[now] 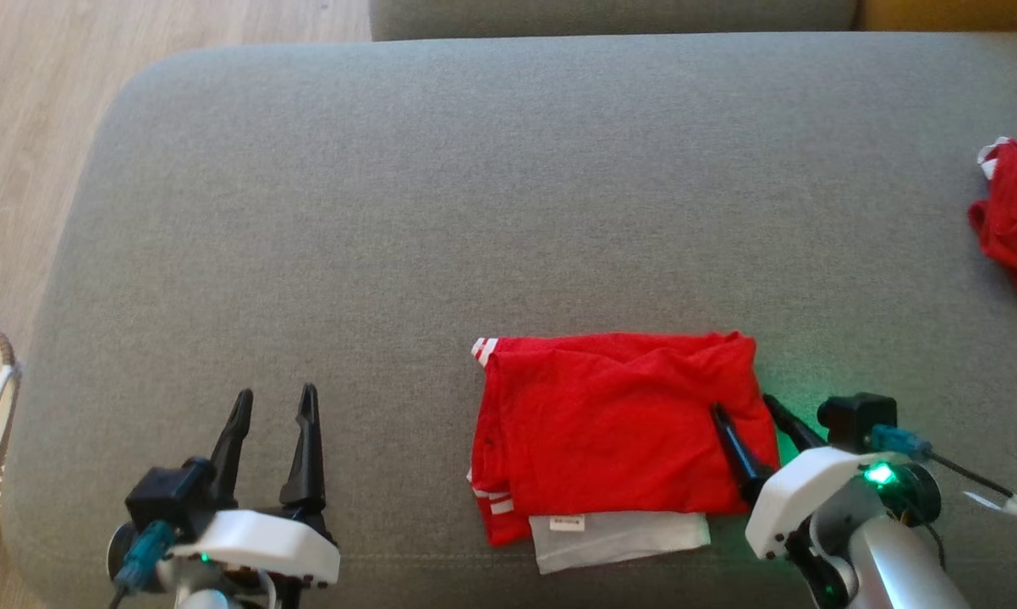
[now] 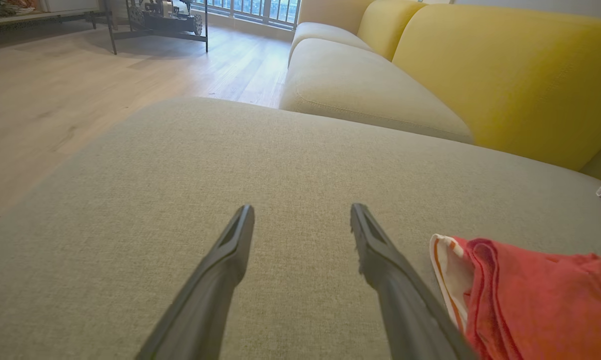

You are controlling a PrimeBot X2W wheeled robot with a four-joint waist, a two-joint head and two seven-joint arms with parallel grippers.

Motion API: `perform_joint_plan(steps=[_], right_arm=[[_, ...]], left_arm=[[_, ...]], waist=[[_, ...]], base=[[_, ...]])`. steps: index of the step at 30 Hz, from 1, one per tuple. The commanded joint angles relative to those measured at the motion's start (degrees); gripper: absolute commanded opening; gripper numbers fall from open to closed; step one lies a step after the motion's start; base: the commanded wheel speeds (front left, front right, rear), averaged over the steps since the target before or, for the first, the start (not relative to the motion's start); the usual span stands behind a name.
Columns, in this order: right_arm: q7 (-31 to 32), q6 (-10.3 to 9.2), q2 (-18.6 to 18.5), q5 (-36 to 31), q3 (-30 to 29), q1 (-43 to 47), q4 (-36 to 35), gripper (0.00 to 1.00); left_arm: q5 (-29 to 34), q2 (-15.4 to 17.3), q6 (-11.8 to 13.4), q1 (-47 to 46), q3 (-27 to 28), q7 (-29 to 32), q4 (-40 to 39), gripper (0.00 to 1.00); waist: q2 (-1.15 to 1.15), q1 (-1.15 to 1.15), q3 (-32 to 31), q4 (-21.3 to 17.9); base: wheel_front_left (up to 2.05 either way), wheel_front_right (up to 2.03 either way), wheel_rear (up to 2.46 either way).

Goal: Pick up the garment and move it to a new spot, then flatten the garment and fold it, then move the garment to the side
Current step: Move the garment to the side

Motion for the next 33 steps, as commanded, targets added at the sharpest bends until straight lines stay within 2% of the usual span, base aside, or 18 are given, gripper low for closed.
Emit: perform_joint_plan(steps=[1, 4, 6, 15, 22, 29, 33], right_arm=[[0.14, -0.02, 0.18, -0.61, 1.17, -1.93, -0.54, 1.0], [0.51, -0.02, 0.19, -0.67, 1.24, -2.62, 1.25, 1.0], [0.53, -0.02, 0.2, -0.67, 1.97, -2.98, 2.04, 0.0], [-3.83, -0.02, -0.57, -4.46, 2.84, -5.91, 1.81, 0.0], [-5.22, -0.02, -4.51, -9.01, 5.03, -12.05, -3.39, 0.0], [-2.04, -0.02, -9.82, -5.86, 6.2, -22.57, -6.95, 0.0], [0.72, -0.02, -10.75, -0.09, 3.58, -28.53, -4.88, 0.0]], left_arm=[[0.31, 0.03, 0.17, -2.92, 1.74, -0.69, -1.48, 1.0], [0.95, 0.03, 0.25, -3.07, 1.52, -0.69, -1.33, 1.0], [0.99, 0.03, 0.25, -3.11, 1.56, -0.69, -1.32, 1.0], [2.8, 0.03, 0.12, -3.35, 1.99, -0.69, -2.15, 1.0], [3.79, 0.03, 0.19, -5.25, 2.01, -0.69, -5.3, 1.0], [6.66, 0.13, -1.11, -10.87, 0.19, -0.69, -7.2, 1.0], [8.81, 1.06, -2.18, -15.05, -0.88, -0.69, -6.74, 1.0]], waist=[[0.0, -0.01, 0.25, 0.34], [0.0, -0.01, 0.31, 0.6], [0.0, -0.01, 0.24, 0.59], [0.0, -0.01, -0.69, -2.04], [0.0, -0.01, 0.54, -8.17], [0.0, -0.01, 5.62, -14.7], [0.0, -0.01, 8.85, -18.13]], base=[[0.0, 0.0, 0.0], [0.0, 0.0, 0.0], [0.0, 0.0, 0.0], [0.0, 0.0, 0.0], [0.0, 0.0, 0.0], [0.0, 0.0, 0.0], [0.0, 0.0, 0.0]])
